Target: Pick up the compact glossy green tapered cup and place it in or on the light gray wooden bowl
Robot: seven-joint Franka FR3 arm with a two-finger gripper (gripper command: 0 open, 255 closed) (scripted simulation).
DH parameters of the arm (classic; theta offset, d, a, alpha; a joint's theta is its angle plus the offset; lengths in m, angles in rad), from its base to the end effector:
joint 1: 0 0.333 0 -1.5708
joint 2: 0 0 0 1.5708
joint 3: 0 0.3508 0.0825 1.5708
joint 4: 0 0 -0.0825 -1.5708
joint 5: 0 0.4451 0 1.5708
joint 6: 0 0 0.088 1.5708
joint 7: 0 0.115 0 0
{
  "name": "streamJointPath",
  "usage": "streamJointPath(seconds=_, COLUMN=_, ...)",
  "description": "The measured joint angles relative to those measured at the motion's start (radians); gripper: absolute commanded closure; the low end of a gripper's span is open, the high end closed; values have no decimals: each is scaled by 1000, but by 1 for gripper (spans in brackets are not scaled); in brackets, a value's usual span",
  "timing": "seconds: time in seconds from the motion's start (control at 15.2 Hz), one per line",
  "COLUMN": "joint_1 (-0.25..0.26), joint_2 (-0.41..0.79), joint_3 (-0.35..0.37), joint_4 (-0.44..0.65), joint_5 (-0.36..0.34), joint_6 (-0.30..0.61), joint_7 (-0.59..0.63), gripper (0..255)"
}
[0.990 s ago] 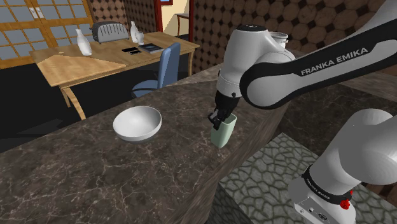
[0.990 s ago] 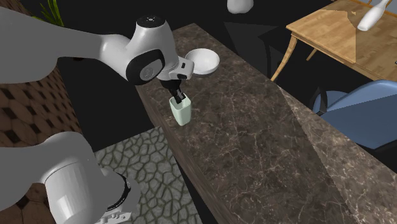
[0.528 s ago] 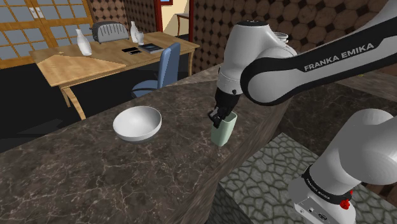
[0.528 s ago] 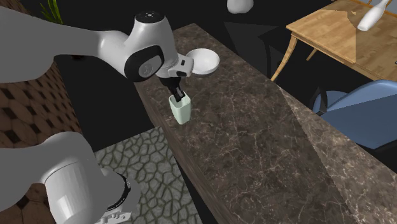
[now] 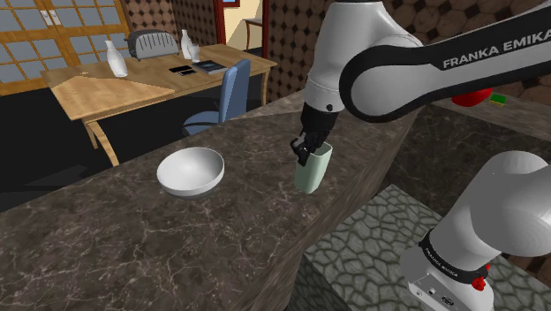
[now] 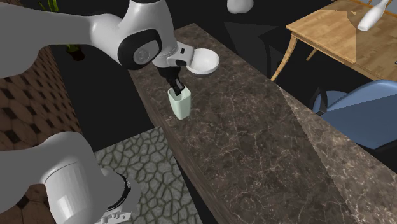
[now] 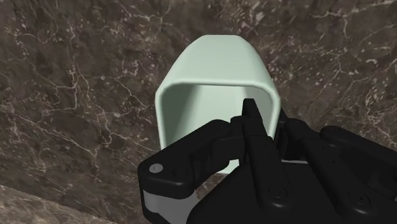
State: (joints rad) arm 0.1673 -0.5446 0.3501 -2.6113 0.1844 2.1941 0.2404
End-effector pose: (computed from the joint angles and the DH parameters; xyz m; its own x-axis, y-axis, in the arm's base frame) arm 0.3677 0.2132 0.4199 0.9844 0.1371 0.1101 0.1389 -0.9903 -0.0081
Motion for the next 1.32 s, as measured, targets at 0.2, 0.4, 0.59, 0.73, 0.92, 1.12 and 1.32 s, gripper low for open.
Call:
streamJointPath(seconds=0.2, joint_1=0, joint_2=-21, joint_3=-9, joint_4=27, joint_5=-3, joint_6=-48, joint_7=-2, gripper=255)
streamJointPath(seconds=0.4, joint_1=-1, joint_2=-34, joint_3=-16, joint_4=57, joint_5=-6, joint_6=-91, joint_7=-3, gripper=255)
streamJointPath(seconds=0.59, joint_1=-1, joint_2=-47, joint_3=-22, joint_4=89, joint_5=-9, joint_6=-136, joint_7=-2, gripper=255)
streamJointPath(seconds=0.73, joint_1=-1, joint_2=-54, joint_3=-25, joint_4=110, joint_5=-11, joint_6=-163, joint_7=-1, gripper=255)
streamJointPath(seconds=0.92, joint_1=-4, joint_2=-60, joint_3=-34, joint_4=147, joint_5=-17, joint_6=-207, joint_7=-3, gripper=255)
streamJointPath(seconds=1.12, joint_1=-7, joint_2=-62, joint_3=-39, joint_4=186, joint_5=-21, joint_6=-248, joint_7=-3, gripper=255)
streamJointPath(seconds=1.32, joint_1=-7, joint_2=-69, joint_3=-44, joint_4=217, joint_5=-24, joint_6=-285, joint_7=-2, gripper=255)
